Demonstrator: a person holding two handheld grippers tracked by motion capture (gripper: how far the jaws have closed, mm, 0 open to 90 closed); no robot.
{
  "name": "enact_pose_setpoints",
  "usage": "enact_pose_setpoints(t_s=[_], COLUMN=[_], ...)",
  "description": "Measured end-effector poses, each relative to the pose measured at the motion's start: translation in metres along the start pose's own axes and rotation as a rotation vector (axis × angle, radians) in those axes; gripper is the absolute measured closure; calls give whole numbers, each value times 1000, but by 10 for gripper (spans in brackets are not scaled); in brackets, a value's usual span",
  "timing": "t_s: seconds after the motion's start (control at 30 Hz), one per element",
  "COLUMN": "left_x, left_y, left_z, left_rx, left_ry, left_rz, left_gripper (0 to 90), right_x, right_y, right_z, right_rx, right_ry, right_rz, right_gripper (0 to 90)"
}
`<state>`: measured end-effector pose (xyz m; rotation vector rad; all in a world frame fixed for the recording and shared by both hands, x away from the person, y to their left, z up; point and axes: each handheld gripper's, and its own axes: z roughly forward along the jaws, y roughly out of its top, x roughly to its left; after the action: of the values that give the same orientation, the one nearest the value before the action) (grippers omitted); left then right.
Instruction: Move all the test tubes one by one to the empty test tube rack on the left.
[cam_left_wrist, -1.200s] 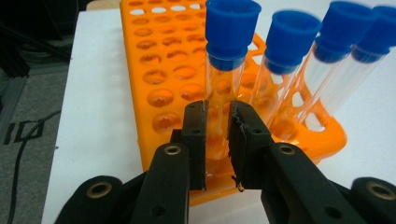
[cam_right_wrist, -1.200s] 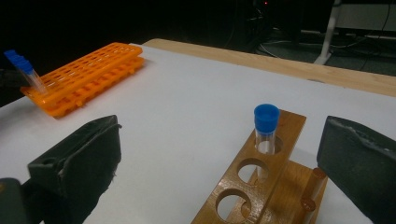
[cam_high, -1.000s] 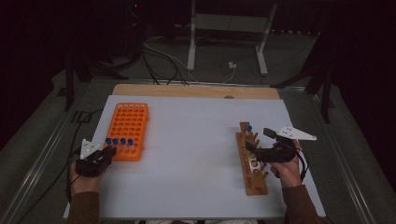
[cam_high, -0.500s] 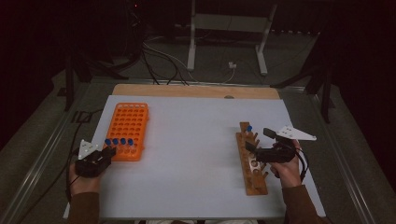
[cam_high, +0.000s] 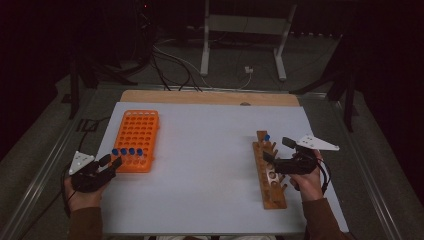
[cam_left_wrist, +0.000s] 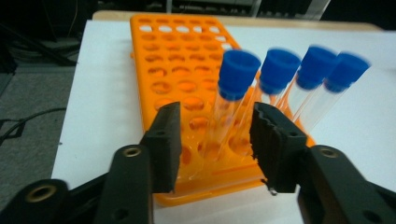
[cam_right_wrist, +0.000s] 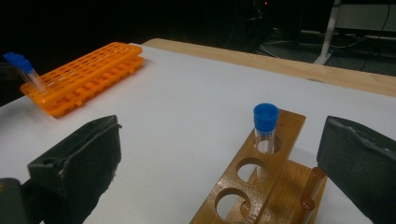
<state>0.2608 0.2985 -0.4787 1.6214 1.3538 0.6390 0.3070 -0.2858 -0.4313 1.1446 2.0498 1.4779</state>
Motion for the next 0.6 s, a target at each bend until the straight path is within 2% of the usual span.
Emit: enact_pose_setpoints(t_s=[0.17, 0.43, 0.6], left_x=[-1, -15, -26], left_y=[3, 14, 20], left_z=[-5, -11, -10], left_rx=[-40, -106, -118], left_ry=[-25, -31, -33], left_rz=[-16, 12, 36], left_gripper=[448, 266, 166], right_x=[0, 0, -1], right_y=[0, 0, -1], right_z=[0, 0, 0], right_rx=[2, 1, 3], right_ry=[0, -2, -5], right_rz=[0, 0, 1], right_gripper=[0, 0, 0])
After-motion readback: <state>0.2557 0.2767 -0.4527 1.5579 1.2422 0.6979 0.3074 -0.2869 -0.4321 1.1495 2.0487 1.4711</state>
